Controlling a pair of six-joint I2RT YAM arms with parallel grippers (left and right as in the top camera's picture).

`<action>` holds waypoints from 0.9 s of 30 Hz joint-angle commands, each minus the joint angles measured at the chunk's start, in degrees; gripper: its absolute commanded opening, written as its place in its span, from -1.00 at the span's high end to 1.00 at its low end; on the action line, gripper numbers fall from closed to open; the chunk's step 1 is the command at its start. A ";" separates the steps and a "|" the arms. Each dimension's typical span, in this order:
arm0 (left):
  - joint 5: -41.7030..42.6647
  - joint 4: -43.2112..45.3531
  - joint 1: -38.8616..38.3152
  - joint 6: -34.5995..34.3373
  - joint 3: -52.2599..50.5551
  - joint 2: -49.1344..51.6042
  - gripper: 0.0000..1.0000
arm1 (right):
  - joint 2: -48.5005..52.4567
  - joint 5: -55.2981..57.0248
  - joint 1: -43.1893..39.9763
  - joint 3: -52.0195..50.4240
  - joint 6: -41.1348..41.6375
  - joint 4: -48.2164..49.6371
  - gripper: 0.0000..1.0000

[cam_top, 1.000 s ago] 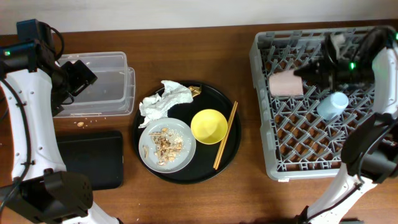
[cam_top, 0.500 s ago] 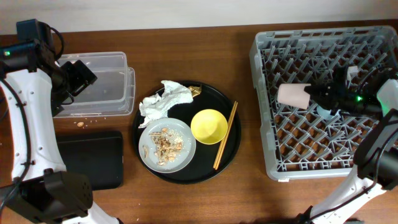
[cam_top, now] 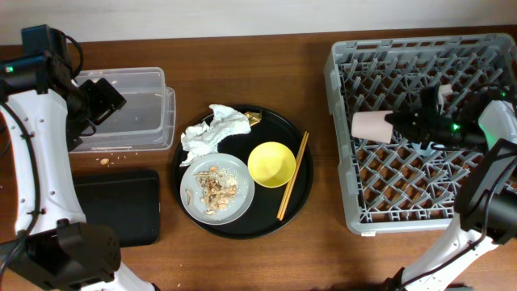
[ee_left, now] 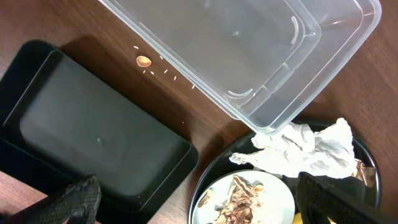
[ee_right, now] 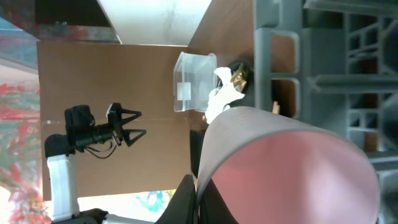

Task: Sort waste into correct bins and load items into the dishwasher rack
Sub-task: 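Carry the pink cup with the right gripper into the dish rack, then lower the pink cup into the rack beside the light-blue cup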

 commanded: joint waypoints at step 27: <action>-0.42 -0.07 0.31 -0.52 1.01 -1.66 -0.98 | 2.45 12.52 -9.38 3.56 7.52 -5.22 0.31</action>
